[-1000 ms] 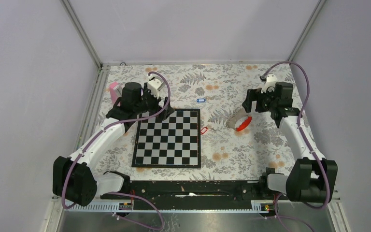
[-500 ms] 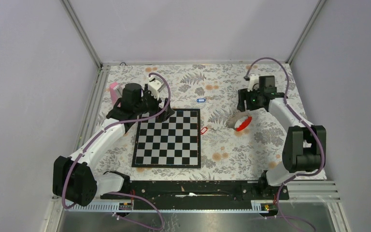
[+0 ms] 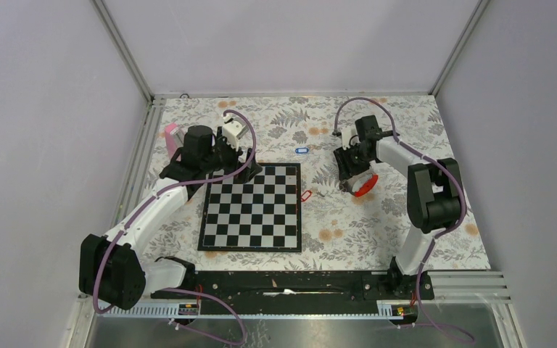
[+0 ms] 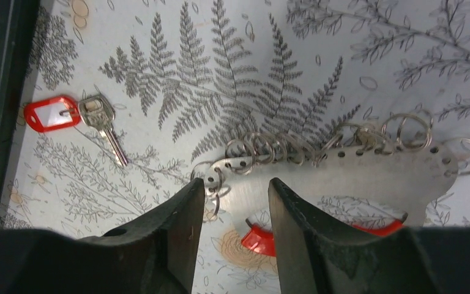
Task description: Put the keys on the keyring
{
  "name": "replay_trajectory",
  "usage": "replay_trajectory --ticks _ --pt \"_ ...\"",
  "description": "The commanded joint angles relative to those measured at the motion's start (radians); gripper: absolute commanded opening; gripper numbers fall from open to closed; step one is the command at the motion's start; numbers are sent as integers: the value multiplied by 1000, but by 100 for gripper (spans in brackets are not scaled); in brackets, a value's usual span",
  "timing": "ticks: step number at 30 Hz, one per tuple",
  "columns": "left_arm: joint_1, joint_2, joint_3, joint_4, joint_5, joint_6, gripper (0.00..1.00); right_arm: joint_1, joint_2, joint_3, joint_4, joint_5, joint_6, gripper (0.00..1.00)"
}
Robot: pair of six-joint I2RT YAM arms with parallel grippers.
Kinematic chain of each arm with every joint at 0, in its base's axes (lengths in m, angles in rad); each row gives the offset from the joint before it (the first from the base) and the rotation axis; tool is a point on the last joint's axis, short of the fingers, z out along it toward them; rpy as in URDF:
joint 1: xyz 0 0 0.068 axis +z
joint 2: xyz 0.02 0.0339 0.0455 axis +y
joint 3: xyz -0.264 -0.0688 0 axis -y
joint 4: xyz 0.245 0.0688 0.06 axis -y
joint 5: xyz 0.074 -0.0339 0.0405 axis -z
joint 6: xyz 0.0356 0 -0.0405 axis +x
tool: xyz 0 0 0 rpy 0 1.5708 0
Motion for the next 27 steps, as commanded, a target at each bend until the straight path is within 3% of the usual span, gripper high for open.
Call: replay_trajectory --ticks 1,27 --pt "2 -26 -8 46 25 14 99 10 35 88 -33 12 -36 49" --pt "2 -31 -16 54 23 27 99 10 110 168 -27 203 -80 30"
